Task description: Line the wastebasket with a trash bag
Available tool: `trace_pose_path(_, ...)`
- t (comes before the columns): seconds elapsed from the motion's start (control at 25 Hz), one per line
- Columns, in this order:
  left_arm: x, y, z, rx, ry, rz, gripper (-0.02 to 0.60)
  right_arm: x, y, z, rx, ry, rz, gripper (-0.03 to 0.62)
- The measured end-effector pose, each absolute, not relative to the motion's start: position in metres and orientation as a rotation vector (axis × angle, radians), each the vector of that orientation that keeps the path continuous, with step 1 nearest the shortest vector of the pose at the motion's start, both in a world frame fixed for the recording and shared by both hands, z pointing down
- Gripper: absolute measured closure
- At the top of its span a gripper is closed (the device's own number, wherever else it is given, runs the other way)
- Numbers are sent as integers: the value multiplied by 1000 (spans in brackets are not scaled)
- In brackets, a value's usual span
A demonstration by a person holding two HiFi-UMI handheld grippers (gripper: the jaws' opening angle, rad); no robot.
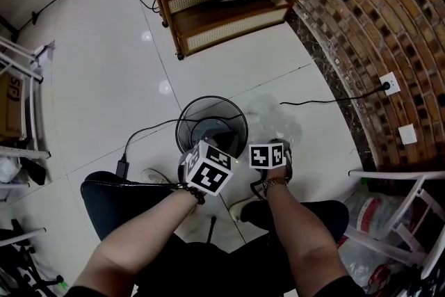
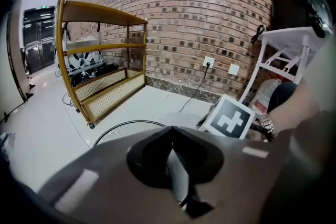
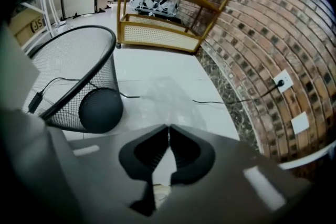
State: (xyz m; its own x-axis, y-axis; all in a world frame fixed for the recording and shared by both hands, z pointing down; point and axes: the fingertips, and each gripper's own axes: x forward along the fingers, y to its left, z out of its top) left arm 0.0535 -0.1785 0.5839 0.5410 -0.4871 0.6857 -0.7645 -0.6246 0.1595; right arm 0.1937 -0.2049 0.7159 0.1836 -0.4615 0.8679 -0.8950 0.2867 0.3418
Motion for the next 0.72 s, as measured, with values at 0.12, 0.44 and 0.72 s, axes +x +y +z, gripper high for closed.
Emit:
trace_pose_path(0.12, 55, -178, 579, 2342, -1022, 836, 580, 203, -208, 703, 1370, -1446, 503, 591)
trace_pose_path(0.44, 55, -172, 564, 2362, -1038, 822, 580, 222, -216, 651, 1434, -1469, 477, 591)
trace_pose_path(0.72, 57, -165, 553, 2374, -1034, 817, 580, 238, -218, 608, 1473, -1483, 453, 591)
